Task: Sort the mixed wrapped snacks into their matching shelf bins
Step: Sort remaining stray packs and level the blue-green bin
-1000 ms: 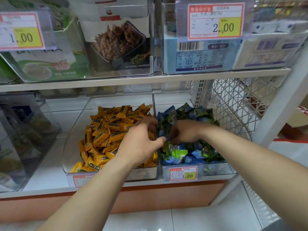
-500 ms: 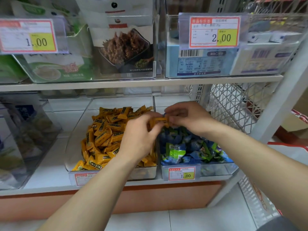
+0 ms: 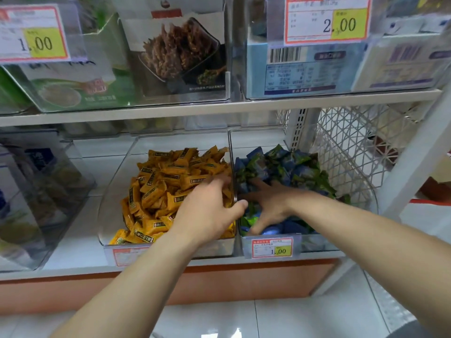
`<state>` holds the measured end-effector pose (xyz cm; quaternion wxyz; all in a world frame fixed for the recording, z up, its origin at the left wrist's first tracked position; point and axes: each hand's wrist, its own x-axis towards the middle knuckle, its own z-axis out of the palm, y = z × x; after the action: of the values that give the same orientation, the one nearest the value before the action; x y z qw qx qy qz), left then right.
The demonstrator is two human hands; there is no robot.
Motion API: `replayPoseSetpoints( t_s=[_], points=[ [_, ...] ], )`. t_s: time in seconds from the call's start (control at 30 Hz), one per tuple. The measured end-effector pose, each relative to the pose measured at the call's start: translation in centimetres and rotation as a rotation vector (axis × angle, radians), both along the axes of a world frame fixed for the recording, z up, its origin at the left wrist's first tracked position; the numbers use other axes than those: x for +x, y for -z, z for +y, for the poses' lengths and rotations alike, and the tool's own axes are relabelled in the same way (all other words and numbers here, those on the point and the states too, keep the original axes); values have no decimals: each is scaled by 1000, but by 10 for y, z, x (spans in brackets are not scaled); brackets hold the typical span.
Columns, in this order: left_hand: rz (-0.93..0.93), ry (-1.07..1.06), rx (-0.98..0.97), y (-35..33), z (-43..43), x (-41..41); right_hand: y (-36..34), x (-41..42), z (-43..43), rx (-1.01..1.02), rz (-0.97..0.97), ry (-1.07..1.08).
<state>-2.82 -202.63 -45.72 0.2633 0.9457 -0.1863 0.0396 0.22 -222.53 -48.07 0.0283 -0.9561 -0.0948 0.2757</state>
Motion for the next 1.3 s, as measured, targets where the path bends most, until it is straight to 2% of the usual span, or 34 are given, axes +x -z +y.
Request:
replayPoseSetpoints(
  t_s=[0.1,0.2,0.33,0.43,0.53,0.6,0.67,0.8,0.87,0.93,0.97,1.03,1.07,1.13,1.3],
  points=[
    [12,5,-19,2,0,3,5,5,-1,6,-86,-33],
    [24,11,-30,1,1,4,9,7,-3,144,-161,-51],
    [43,31,-49,-1,3,3,7,5,-7,201,-205,-99],
    [54,43,-69,-2,5,5,-5,8,-14,236,-337,-104],
    [59,56,-75,-2,6,6,-27,16,-36,313,-521,-22],
    [62,57,-79,-2,6,6,-41,21,-56,361,-566,66],
    [67,55,-80,-2,5,7,-49,24,-71,315,-529,84],
    [72,62,-86,-2,6,8,-56,21,-82,-2,-285,85],
    [71,67,-84,-2,6,8,-61,13,-73,-63,-412,79],
    [65,69,-80,-2,7,8,-64,-3,-51,160,-550,17],
    [59,70,-80,-2,6,8,-64,-12,-39,315,-463,12],
    [49,74,-79,-2,6,8,-53,-27,-16,468,-69,22],
    [47,76,-80,-2,7,7,-45,-30,-11,441,82,2],
    [53,77,-87,-2,7,7,-30,-28,-9,272,162,-83],
    [71,76,-82,-2,7,7,-20,-12,-33,-132,7,-170]
  ],
)
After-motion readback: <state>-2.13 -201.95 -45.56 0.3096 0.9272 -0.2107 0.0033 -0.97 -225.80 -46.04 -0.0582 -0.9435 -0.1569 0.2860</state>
